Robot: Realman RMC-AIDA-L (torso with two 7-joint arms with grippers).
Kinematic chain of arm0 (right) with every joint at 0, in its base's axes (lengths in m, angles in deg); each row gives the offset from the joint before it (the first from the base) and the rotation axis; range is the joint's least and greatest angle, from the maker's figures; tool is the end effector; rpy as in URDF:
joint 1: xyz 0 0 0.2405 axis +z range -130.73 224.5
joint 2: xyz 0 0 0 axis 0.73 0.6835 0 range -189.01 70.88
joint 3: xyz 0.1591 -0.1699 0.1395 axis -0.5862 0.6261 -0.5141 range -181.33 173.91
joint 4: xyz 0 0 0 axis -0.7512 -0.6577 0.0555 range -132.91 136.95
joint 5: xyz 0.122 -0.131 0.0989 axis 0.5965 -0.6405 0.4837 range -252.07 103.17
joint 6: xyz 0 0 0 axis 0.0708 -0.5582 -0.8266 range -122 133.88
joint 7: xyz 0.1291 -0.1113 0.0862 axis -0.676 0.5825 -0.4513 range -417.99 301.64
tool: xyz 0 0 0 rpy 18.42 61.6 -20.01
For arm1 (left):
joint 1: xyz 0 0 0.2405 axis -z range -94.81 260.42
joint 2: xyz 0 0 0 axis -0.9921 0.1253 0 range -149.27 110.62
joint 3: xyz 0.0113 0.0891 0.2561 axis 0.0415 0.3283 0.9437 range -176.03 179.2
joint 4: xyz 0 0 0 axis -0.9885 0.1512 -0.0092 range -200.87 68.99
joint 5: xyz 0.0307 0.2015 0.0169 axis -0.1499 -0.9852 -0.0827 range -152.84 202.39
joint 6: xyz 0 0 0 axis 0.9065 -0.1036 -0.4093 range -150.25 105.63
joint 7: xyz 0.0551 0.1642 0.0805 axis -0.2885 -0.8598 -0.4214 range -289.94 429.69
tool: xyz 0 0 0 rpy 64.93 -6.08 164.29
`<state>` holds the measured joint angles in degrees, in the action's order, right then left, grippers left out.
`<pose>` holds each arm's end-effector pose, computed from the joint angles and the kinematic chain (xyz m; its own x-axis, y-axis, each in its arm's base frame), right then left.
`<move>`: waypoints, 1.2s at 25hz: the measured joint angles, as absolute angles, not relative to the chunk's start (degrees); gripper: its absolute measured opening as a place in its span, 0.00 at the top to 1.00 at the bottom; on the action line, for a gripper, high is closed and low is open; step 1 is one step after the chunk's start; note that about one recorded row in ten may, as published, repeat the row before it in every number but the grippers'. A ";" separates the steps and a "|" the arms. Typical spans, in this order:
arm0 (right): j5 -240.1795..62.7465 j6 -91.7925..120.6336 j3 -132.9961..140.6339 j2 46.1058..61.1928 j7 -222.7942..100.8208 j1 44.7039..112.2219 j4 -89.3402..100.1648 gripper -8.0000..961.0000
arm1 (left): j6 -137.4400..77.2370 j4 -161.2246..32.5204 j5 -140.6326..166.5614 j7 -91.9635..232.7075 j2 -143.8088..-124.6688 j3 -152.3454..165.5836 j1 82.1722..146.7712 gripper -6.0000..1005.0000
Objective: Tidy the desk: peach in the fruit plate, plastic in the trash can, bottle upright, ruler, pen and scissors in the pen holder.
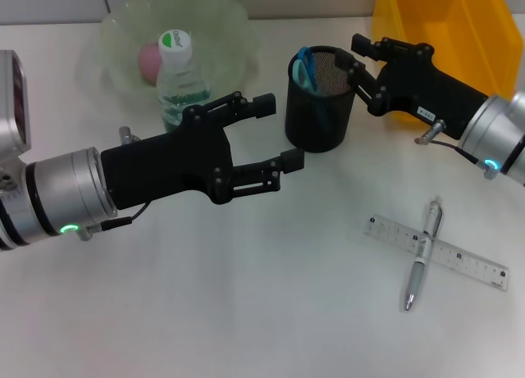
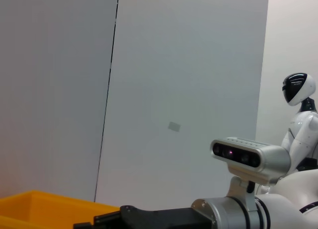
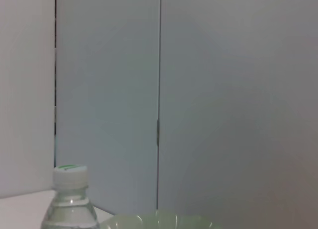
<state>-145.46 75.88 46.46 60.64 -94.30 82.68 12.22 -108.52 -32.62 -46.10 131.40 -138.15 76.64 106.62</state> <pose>0.2350 0.4031 -0.0751 0.7514 0.0102 -0.6598 -0.4565 -0.7140 -0.5309 -0.1926 0.3168 -0.0749 0.6738 0.0957 0.7327 0.2765 -0.9522 -0.1299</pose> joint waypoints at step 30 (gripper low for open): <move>-148.23 98.46 46.99 60.12 -98.99 65.48 16.62 0.26 | -111.90 -32.63 -45.99 131.40 -138.15 78.31 104.20 0.17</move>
<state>-148.23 98.46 46.99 60.12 -98.99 65.48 16.62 -111.90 -32.63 -45.99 131.40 -138.15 78.31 104.20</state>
